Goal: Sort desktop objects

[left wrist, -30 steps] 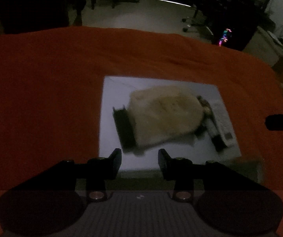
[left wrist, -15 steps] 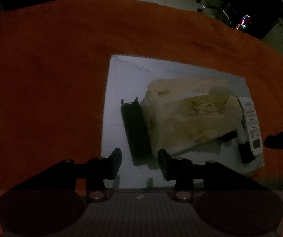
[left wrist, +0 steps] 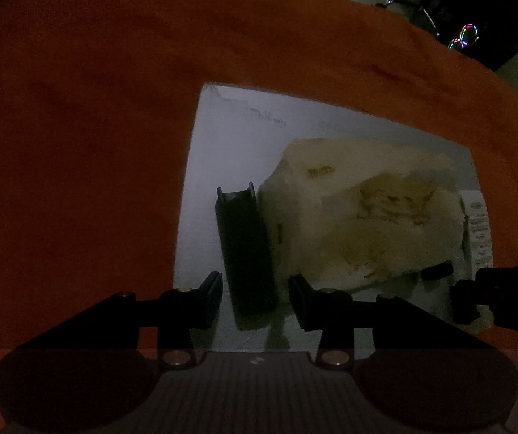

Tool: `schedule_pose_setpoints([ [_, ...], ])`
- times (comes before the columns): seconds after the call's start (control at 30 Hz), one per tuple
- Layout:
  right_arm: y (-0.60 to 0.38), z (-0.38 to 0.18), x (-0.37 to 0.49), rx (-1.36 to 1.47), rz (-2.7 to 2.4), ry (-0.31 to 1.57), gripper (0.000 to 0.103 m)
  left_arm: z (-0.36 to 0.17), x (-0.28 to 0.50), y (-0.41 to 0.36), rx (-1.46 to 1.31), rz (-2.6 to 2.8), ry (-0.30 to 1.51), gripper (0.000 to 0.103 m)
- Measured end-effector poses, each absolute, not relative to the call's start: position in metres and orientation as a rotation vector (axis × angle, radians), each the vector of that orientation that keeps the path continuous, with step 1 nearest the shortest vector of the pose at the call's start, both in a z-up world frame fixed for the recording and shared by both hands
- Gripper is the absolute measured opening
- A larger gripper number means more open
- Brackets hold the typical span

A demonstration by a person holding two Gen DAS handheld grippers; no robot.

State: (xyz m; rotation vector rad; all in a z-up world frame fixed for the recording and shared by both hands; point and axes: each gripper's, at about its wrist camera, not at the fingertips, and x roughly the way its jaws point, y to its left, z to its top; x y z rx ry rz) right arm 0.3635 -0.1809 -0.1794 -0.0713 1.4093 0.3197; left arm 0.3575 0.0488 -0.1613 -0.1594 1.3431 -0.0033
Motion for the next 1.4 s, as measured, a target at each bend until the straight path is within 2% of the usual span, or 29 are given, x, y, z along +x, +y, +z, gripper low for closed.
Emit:
schedule_pose_setpoints([
  [0.27, -0.18, -0.19, 0.367, -0.1, 0.311, 1.423, 0.039, -0.175, 0.361, 0.045, -0.172, -0.001, 1.376, 0.037],
  [0.33, -0.18, -0.192, 0.369, -0.102, 0.311, 1.428, 0.039, -0.176, 0.36, 0.045, -0.172, -0.017, 1.375, 0.033],
  [0.4, -0.181, -0.196, 0.369, -0.103, 0.306, 1.443, 0.035, -0.174, 0.357, 0.046, -0.156, -0.029, 1.36, 0.03],
  [0.47, -0.179, -0.198, 0.367, -0.111, 0.305, 1.452, 0.023, -0.172, 0.355, 0.05, -0.153, -0.035, 1.351, 0.027],
  [0.97, -0.168, -0.19, 0.355, -0.125, 0.302, 1.442, 0.023, -0.159, 0.333, 0.09, -0.204, -0.025, 1.379, 0.026],
  [1.1, -0.164, -0.188, 0.357, -0.127, 0.298, 1.438, 0.023, -0.16, 0.332, 0.092, -0.196, -0.029, 1.389, 0.03],
  [1.2, -0.161, -0.192, 0.357, -0.127, 0.291, 1.444, 0.023, -0.16, 0.332, 0.094, -0.2, -0.033, 1.39, 0.042],
  [1.3, -0.158, -0.194, 0.358, -0.128, 0.284, 1.455, 0.023, -0.158, 0.333, 0.098, -0.2, -0.03, 1.375, 0.042],
  [1.4, -0.155, -0.195, 0.36, -0.125, 0.28, 1.457, 0.024, -0.156, 0.333, 0.103, -0.219, -0.029, 1.371, 0.047],
])
